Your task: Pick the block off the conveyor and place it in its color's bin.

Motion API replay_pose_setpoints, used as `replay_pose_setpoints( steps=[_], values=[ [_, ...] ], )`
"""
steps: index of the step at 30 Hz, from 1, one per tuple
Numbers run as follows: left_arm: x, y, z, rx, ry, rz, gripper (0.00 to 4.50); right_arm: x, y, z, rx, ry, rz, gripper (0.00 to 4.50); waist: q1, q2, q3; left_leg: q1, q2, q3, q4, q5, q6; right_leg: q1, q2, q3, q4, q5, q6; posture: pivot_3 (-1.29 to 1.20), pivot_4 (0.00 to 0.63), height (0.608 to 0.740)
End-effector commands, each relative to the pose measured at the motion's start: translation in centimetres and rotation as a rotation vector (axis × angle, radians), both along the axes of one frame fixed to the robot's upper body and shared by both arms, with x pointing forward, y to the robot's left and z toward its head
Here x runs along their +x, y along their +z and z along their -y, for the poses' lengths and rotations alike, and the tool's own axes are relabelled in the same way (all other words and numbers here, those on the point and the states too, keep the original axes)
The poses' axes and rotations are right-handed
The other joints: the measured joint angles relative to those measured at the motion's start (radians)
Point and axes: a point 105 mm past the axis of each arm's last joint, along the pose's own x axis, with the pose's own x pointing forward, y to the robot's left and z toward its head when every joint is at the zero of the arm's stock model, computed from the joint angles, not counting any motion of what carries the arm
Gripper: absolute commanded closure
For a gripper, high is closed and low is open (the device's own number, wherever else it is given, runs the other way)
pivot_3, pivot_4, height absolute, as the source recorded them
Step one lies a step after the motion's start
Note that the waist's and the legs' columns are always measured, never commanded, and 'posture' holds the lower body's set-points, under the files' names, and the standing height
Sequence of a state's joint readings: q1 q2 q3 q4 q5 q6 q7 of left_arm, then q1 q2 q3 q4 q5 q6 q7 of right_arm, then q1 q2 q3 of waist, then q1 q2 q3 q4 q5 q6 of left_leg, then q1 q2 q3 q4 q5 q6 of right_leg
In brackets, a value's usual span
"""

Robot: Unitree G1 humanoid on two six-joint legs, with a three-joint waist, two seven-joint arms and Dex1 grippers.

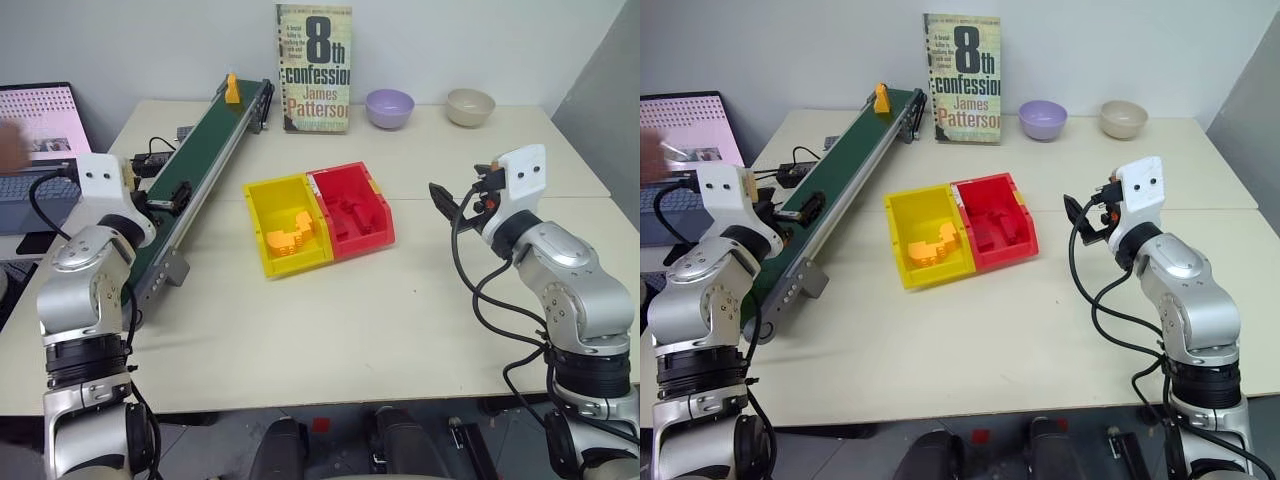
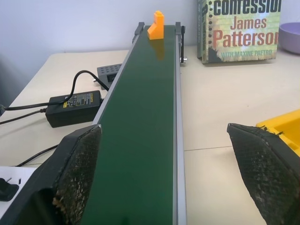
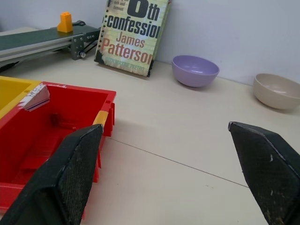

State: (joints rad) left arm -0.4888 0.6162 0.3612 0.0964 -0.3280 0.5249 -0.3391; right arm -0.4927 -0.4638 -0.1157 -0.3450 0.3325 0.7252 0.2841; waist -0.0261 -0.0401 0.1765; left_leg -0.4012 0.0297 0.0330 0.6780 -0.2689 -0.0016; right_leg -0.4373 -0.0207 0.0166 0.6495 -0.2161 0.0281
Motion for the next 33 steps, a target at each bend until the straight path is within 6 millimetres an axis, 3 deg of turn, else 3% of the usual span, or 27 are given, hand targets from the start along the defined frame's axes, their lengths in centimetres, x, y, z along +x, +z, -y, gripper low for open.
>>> replay_pose_setpoints(
  steps=[1, 10, 14, 20, 33],
  values=[
    [-0.8, 1.7, -0.7, 0.045, 0.031, 0.054, 0.03, -0.1, 1.7, 0.2, -0.004, 0.003, 0.063, 0.00, 0.000, 0.000, 0.000, 0.000, 0.000, 0.000, 0.000, 0.000, 0.000, 0.000, 0.000, 0.000, 0.000, 0.000, 0.000, 0.00, 0.150, 0.740],
    [-2.4, 2.0, -2.2, 0.010, 0.068, 0.094, 0.03, 0.1, 2.4, -1.7, -0.016, 0.151, 0.067, 0.00, -0.001, 0.000, 0.000, 0.000, 0.000, 0.000, 0.000, 0.000, 0.000, 0.000, 0.000, 0.000, 0.000, 0.000, 0.000, 0.00, 0.150, 0.740],
    [-2.3, 1.8, -2.7, 0.008, 0.090, 0.097, 0.03, -1.4, 4.1, -5.7, 0.006, 0.477, 0.064, 0.00, -0.001, 0.000, 0.000, 0.001, 0.000, 0.000, 0.000, 0.000, 0.000, 0.000, 0.000, 0.000, 0.000, 0.000, 0.000, 0.00, 0.150, 0.740],
    [-1.7, 1.4, -2.0, -0.032, 0.074, 0.100, 0.03, -4.0, 5.1, -9.4, 0.006, 0.791, 0.036, 0.00, -0.001, 0.000, 0.000, 0.001, 0.001, -0.001, 0.000, 0.000, 0.000, 0.001, 0.000, -0.001, 0.000, 0.000, 0.000, 0.00, 0.150, 0.740],
    [-0.7, 1.6, -1.6, -0.032, 0.052, 0.093, 0.03, -5.1, 5.7, -10.2, -0.019, 0.849, 0.045, 0.00, 0.001, 0.000, 0.000, 0.000, 0.000, -0.001, 0.000, 0.000, 0.000, 0.000, -0.002, -0.002, 0.000, 0.000, 0.000, 0.00, 0.150, 0.740]
  ],
)
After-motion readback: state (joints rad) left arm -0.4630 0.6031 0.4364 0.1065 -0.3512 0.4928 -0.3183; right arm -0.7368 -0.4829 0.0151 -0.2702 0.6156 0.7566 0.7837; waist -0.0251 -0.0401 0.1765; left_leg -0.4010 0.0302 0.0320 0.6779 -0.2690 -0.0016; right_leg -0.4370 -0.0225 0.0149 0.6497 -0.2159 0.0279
